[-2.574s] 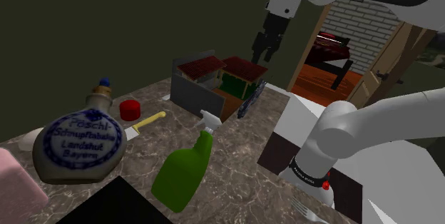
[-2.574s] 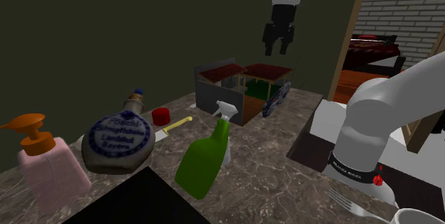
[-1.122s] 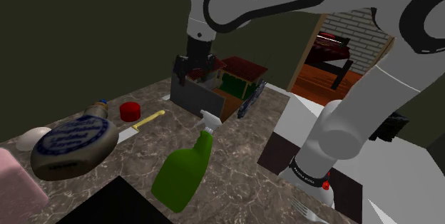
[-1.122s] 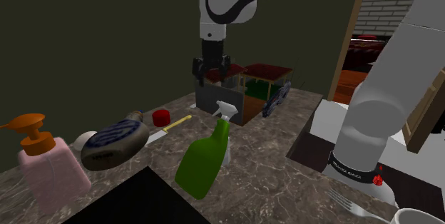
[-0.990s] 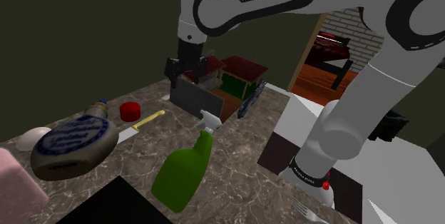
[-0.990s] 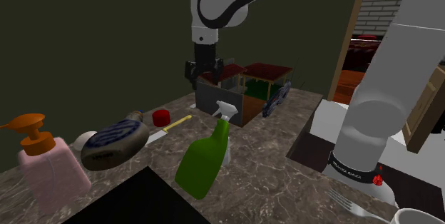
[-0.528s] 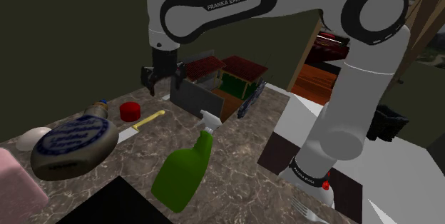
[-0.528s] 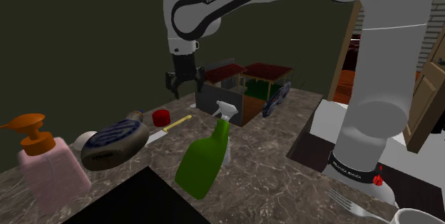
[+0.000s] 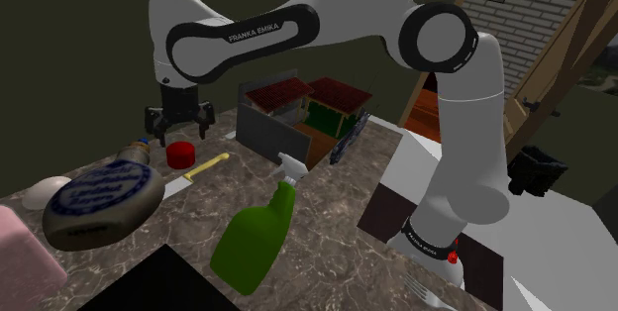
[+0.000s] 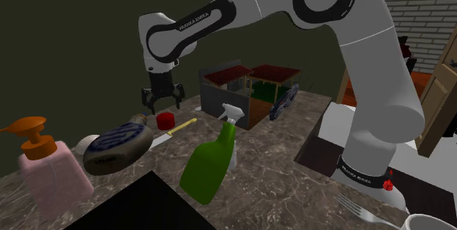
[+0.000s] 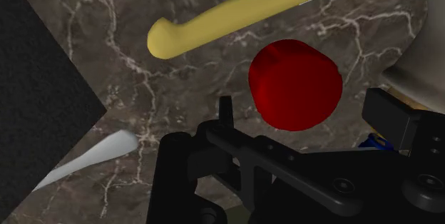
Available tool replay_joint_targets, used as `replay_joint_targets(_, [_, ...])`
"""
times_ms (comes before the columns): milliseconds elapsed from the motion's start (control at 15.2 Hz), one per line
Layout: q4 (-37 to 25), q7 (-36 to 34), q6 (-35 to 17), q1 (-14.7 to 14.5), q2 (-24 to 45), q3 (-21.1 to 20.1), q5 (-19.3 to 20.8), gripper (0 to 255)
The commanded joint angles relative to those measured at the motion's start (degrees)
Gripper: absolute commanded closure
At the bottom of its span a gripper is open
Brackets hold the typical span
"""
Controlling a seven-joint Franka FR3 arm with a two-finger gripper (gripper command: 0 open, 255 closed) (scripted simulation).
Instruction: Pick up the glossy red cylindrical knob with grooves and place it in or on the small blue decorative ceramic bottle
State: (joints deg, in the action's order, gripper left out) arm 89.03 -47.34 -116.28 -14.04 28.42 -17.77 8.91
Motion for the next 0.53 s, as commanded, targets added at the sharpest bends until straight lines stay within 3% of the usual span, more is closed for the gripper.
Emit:
replay_joint_targets(0, [-2.14, -0.7, 0.07, -0.72, 2.16, 0.26, 0.58, 0])
replay_joint_targets(462, [-0.06, -1.15, -3.94, -0.89, 4.16, 0.69, 1.28, 0])
